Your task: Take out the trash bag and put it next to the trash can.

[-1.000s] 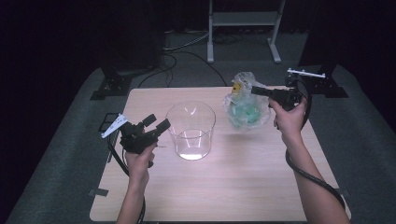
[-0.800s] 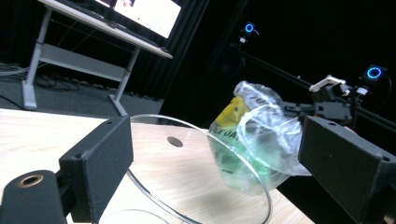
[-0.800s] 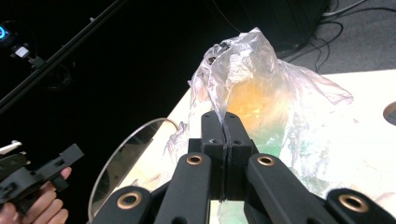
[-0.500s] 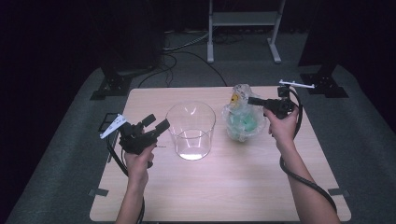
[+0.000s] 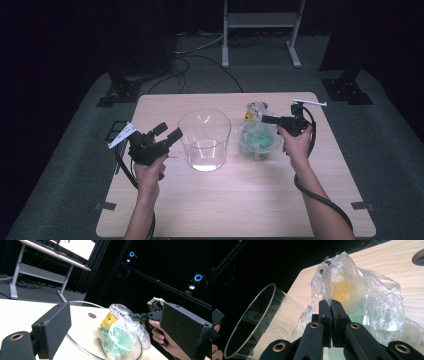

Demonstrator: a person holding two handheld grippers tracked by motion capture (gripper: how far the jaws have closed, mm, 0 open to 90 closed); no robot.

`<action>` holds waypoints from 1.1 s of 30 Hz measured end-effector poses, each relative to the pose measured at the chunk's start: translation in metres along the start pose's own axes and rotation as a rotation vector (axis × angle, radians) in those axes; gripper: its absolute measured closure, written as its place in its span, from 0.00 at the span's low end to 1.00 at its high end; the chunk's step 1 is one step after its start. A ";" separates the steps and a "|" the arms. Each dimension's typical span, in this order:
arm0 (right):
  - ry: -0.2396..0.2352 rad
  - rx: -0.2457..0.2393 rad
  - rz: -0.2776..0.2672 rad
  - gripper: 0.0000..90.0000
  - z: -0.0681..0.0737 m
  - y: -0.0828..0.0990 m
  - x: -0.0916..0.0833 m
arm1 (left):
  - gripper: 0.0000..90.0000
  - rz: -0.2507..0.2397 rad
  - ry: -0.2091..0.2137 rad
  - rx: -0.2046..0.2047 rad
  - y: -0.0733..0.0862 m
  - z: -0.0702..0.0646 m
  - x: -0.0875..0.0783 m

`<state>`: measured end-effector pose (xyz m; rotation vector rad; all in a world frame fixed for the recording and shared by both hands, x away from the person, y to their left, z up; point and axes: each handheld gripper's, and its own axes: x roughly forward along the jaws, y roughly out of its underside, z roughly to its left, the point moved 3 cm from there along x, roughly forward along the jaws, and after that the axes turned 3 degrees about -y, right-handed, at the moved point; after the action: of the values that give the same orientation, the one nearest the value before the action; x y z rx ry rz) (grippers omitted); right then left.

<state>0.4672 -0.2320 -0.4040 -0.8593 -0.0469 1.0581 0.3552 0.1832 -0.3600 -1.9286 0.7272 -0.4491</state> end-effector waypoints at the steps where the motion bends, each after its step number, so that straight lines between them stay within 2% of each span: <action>1: 0.004 -0.003 0.001 0.97 0.000 0.000 0.000 | 0.10 0.000 -0.001 -0.001 0.000 0.000 0.000; 3: 0.010 -0.007 0.006 0.96 0.000 0.001 0.001 | 0.10 0.000 -0.002 -0.002 0.000 0.000 0.000; 4: 0.028 -0.026 0.019 0.92 0.000 0.002 0.001 | 0.10 0.001 -0.002 -0.003 0.001 0.000 0.001; 8: 0.041 -0.044 0.021 0.85 0.003 0.002 0.001 | 0.10 0.013 0.000 0.001 0.003 0.000 0.002; 13: 0.061 -0.058 -0.020 0.67 0.008 -0.004 -0.008 | 0.10 0.011 0.002 0.001 0.002 -0.001 0.002; 19: 0.081 -0.091 -0.067 0.57 0.015 -0.014 -0.024 | 0.10 0.012 0.002 0.000 0.003 -0.001 0.003; 26: 0.065 -0.129 -0.094 0.52 0.022 -0.016 -0.042 | 0.10 0.016 0.002 -0.002 0.004 -0.001 0.004; 33: 0.016 -0.142 -0.077 0.49 0.018 0.000 -0.055 | 0.10 0.011 0.005 -0.004 0.004 -0.003 0.003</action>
<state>0.4308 -0.2637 -0.3727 -0.9863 -0.1425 0.9841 0.3548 0.1783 -0.3621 -1.9265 0.7426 -0.4462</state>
